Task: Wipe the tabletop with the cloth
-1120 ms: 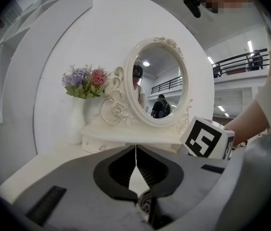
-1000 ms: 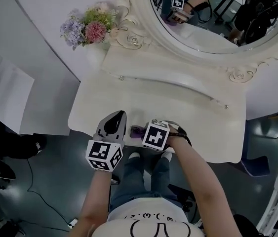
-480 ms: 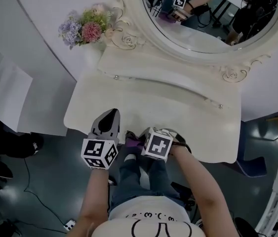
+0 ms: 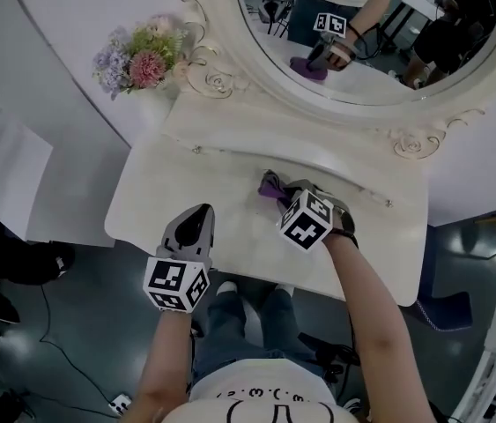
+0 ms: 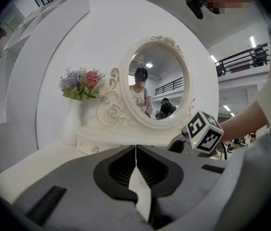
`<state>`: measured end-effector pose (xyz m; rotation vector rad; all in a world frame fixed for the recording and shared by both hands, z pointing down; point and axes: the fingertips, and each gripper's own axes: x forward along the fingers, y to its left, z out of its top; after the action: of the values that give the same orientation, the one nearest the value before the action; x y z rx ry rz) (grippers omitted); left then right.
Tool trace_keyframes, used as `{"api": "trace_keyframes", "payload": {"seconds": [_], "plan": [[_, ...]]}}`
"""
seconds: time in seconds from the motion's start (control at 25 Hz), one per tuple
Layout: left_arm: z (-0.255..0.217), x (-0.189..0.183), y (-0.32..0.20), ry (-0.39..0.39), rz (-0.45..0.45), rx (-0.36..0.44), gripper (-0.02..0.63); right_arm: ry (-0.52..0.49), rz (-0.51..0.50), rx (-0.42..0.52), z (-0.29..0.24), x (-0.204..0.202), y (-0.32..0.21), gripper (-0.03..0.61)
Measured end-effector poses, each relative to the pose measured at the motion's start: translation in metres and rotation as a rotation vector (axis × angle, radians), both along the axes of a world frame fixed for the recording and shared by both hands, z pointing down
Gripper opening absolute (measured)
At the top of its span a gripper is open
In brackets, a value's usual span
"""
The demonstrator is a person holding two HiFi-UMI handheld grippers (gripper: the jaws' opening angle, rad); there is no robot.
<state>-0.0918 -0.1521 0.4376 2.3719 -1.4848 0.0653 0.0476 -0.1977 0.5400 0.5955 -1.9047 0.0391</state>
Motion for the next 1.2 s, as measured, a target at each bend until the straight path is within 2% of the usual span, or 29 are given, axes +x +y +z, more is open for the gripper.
{"api": "trace_keyframes", "payload": {"seconds": [0.24, 0.44, 0.6, 0.72, 0.96, 1.2], "plan": [[0.006, 0.019, -0.008, -0.024, 0.032, -0.018, 0.003, 0.103, 0.010, 0.118, 0.022, 0.016, -0.046, 0.075], [0.012, 0.026, -0.015, -0.024, 0.037, -0.031, 0.003, 0.227, -0.013, 0.223, 0.043, 0.027, -0.069, 0.075], [0.017, 0.026, -0.018, -0.025, 0.031, -0.044, 0.003, 0.227, 0.010, 0.236, 0.052, 0.027, -0.074, 0.074], [0.020, 0.024, -0.019, -0.023, 0.028, -0.047, 0.003, 0.206, 0.005, 0.190, 0.055, 0.027, -0.072, 0.071], [0.017, 0.025, -0.019, -0.011, 0.040, -0.039, 0.003, 0.155, -0.066, 0.078, 0.053, 0.020, -0.044, 0.069], [0.012, 0.031, -0.019, 0.004, 0.074, -0.024, 0.003, 0.101, -0.111, -0.105, 0.050, 0.004, 0.005, 0.068]]}}
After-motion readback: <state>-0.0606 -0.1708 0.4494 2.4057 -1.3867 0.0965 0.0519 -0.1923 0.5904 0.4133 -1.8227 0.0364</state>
